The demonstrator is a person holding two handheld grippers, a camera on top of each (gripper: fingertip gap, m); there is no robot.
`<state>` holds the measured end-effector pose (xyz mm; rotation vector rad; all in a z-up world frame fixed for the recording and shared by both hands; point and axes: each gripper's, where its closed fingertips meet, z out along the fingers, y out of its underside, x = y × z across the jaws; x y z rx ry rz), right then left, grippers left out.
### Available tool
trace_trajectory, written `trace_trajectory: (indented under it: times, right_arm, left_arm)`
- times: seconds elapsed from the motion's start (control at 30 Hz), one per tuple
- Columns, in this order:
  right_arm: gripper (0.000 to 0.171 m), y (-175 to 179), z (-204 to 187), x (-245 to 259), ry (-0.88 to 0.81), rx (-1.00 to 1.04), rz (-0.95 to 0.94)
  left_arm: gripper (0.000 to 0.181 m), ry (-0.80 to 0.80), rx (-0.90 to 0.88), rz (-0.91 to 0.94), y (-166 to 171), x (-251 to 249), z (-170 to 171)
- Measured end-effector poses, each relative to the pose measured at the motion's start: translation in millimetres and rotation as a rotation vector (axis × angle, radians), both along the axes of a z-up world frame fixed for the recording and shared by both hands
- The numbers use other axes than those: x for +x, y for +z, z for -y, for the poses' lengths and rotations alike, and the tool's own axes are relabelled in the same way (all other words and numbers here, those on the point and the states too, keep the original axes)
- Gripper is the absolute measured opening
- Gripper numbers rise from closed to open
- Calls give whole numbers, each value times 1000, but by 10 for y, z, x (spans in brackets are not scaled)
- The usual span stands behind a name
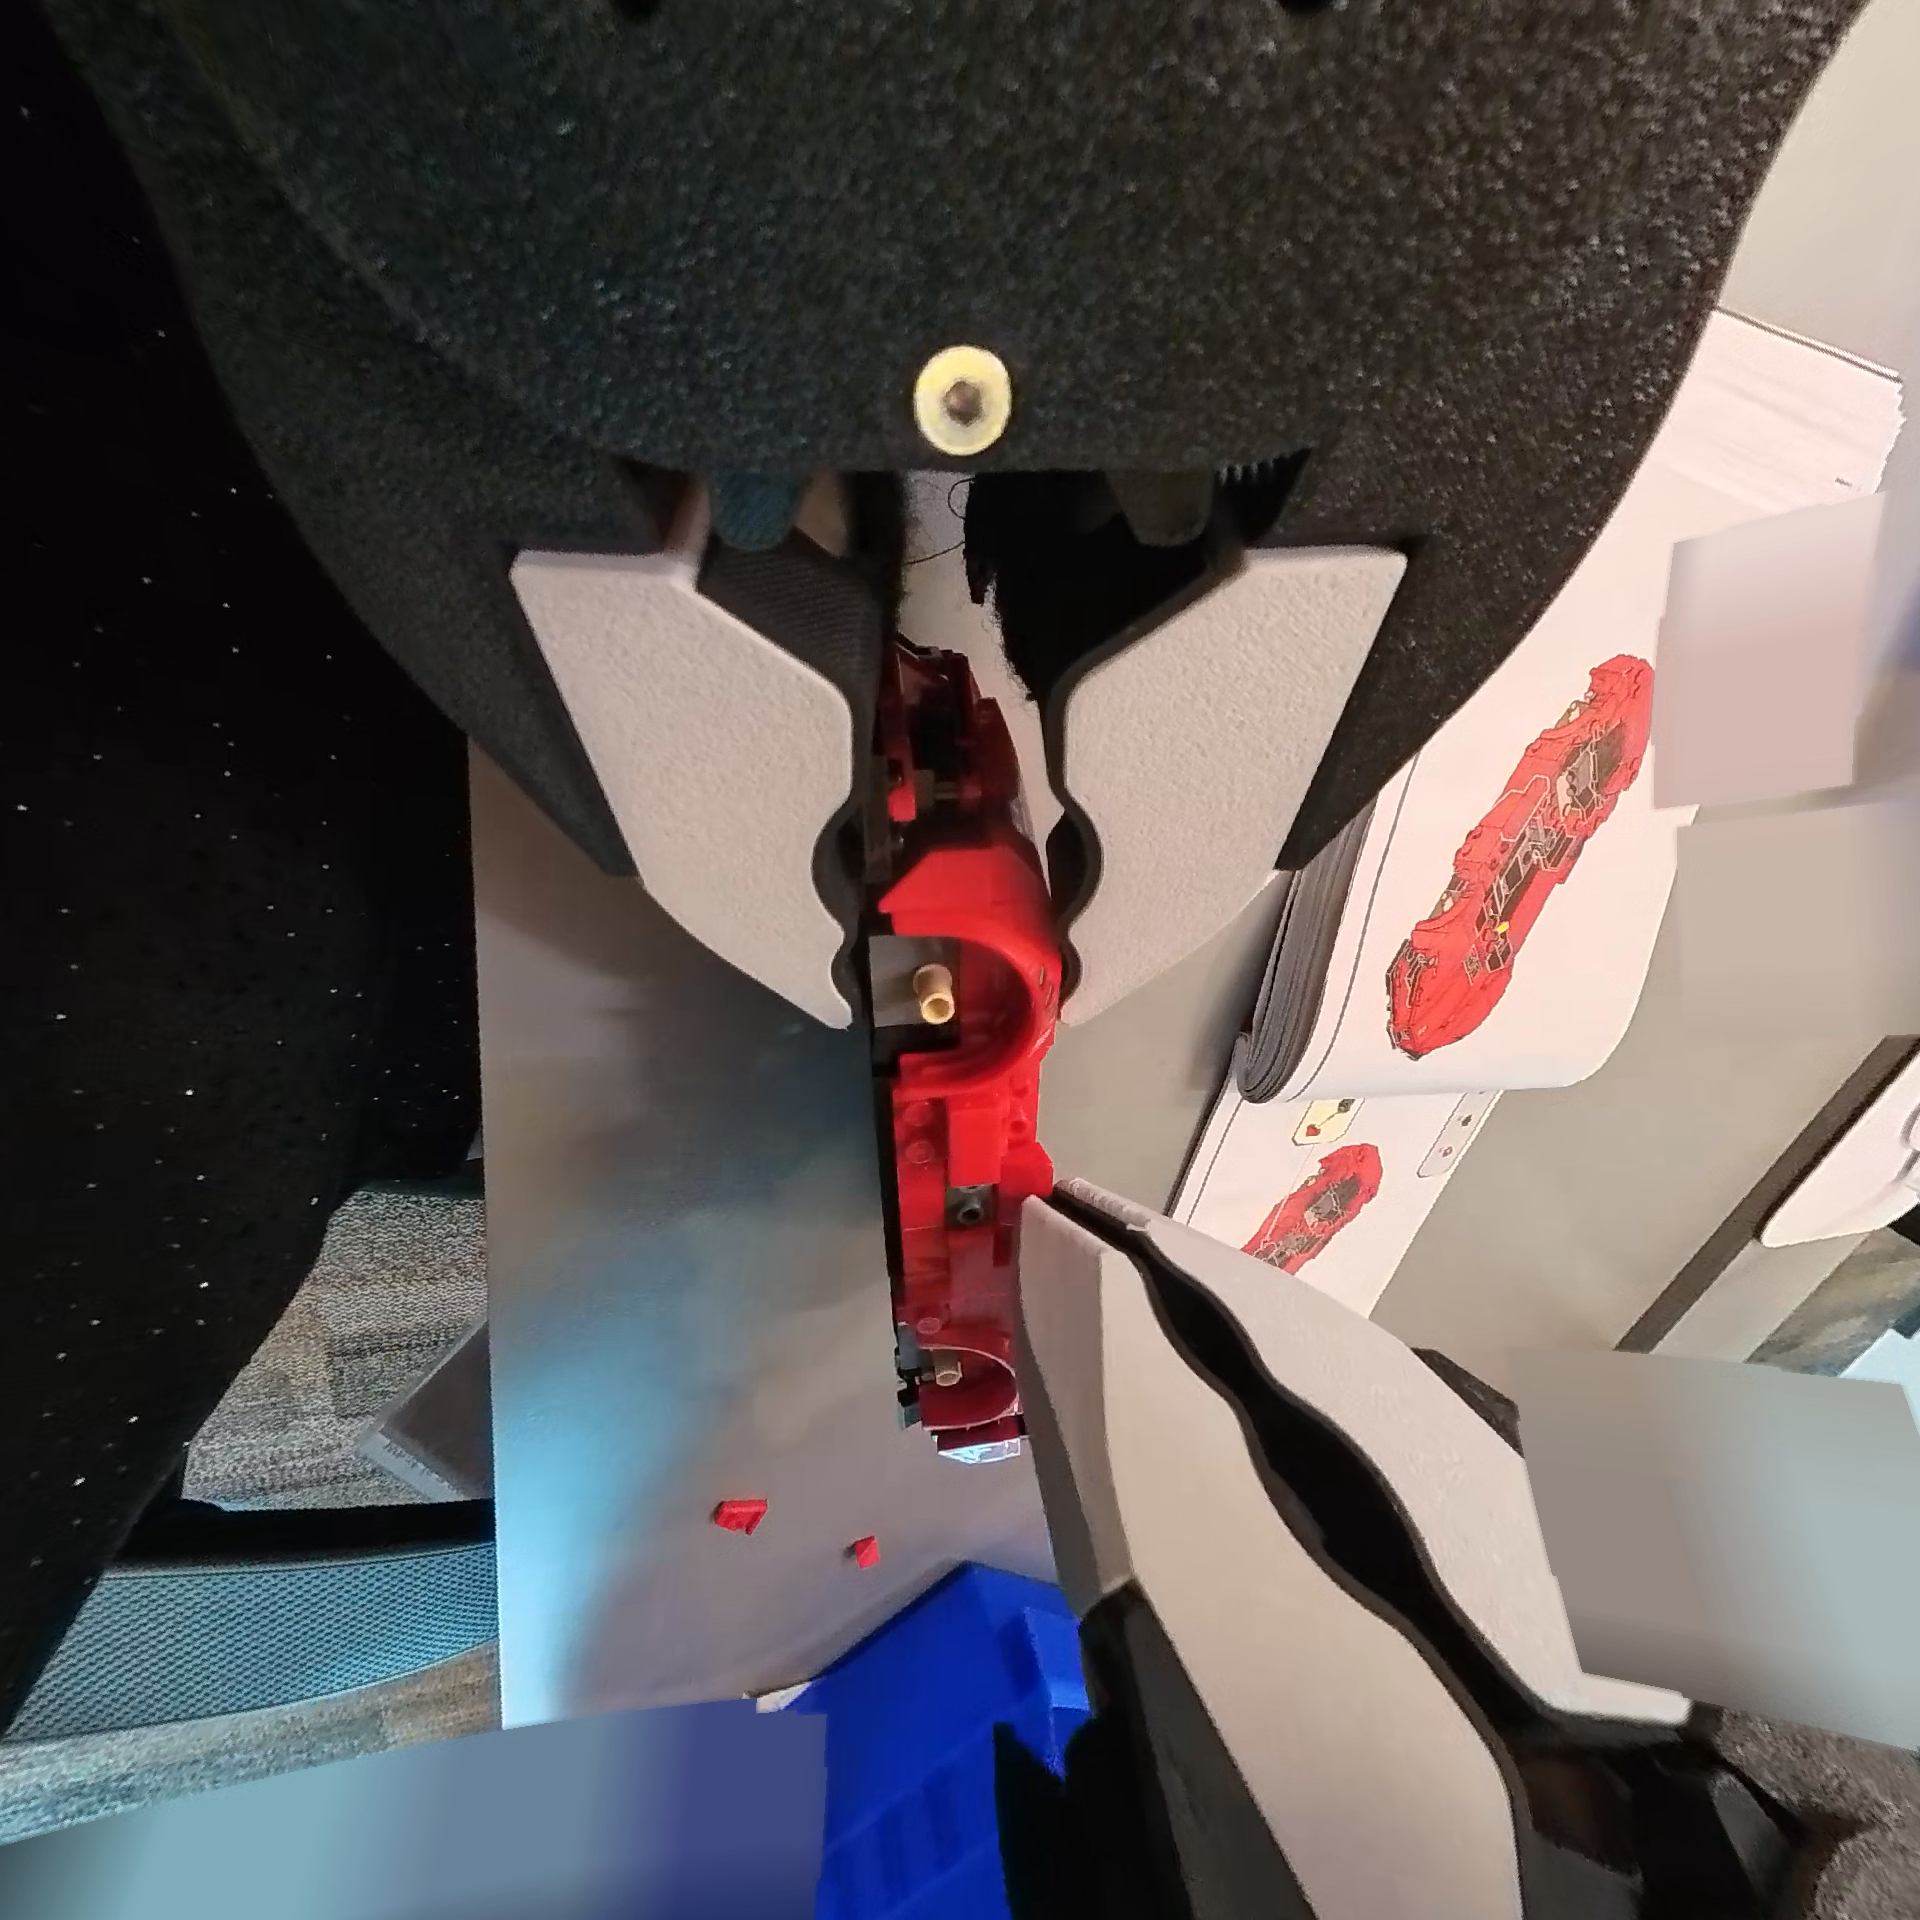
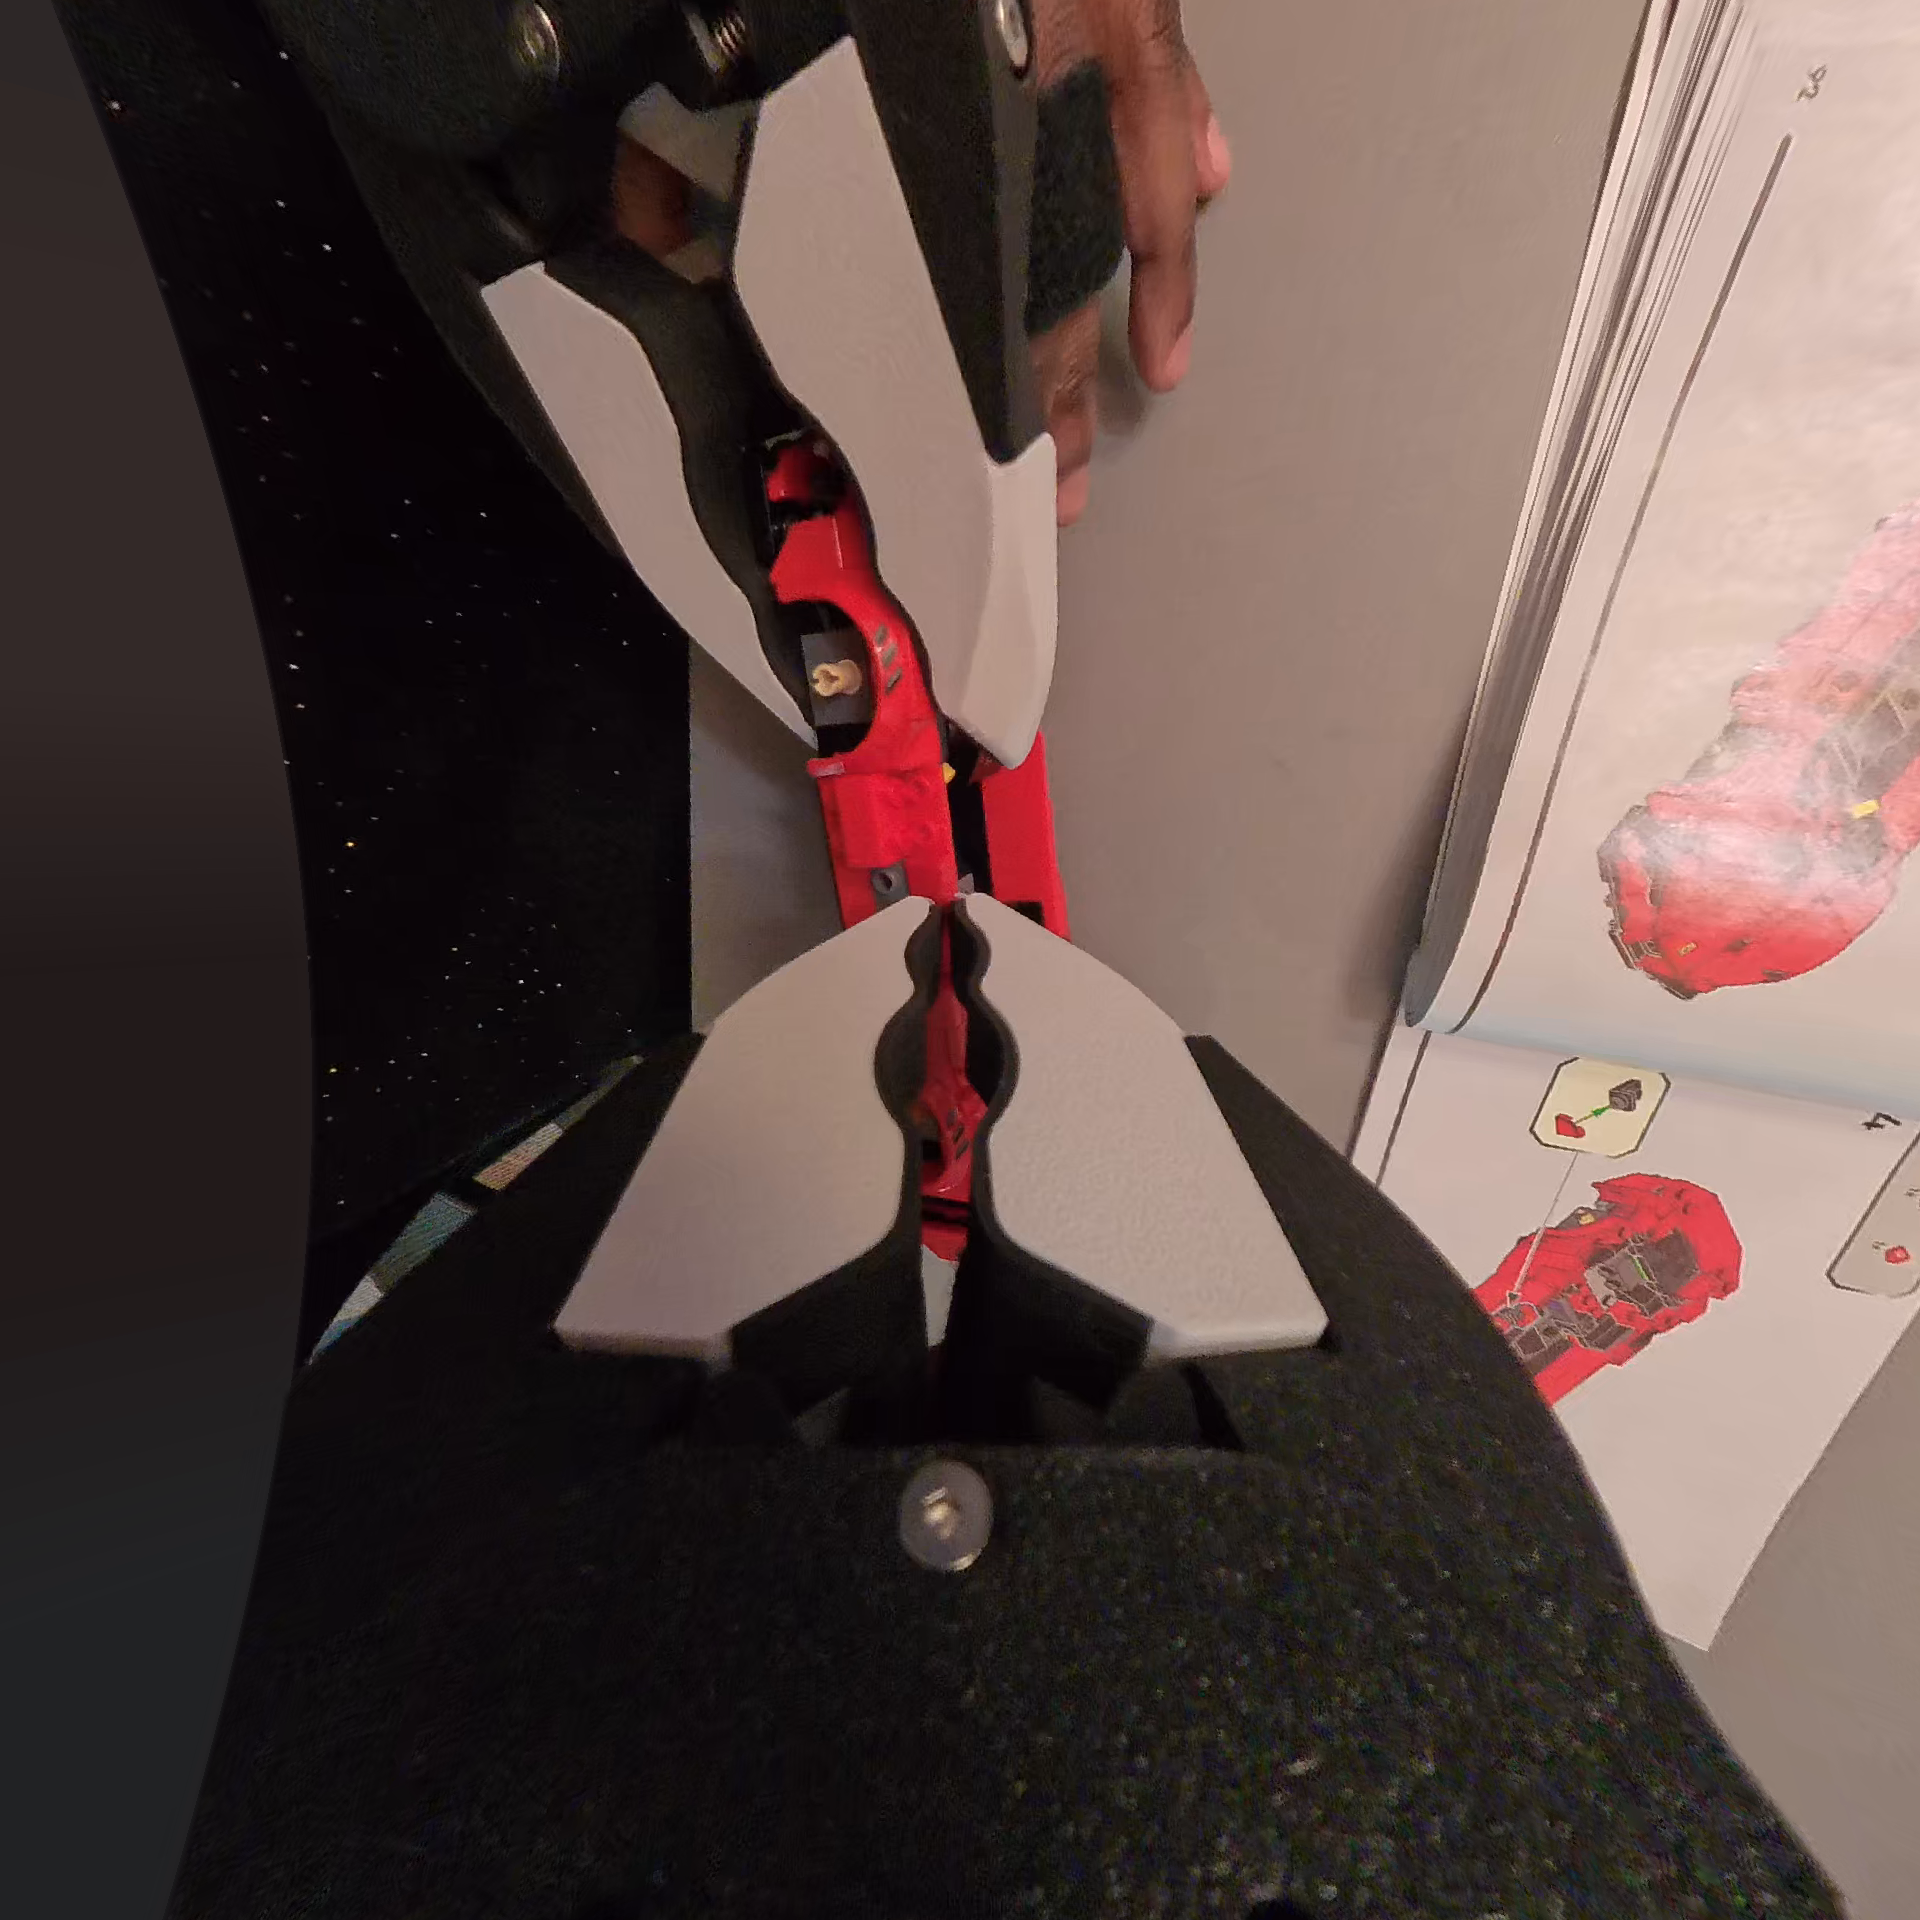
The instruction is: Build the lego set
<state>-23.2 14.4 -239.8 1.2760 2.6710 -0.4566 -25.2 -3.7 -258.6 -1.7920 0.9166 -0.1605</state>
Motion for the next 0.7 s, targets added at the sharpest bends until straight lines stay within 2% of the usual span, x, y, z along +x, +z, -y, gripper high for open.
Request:
trace_trajectory:
  times: [0.27, 0.7]
  right_arm:
    - [2, -4, -6, -4, 29, 80, -21]
    - [4, -17, 0, -3, 42, 88, -28]
  left_arm:
    - [32, 1, -2, 0, 1, -9, 0]
    - [31, 4, -6, 5, -4, 2, 3]
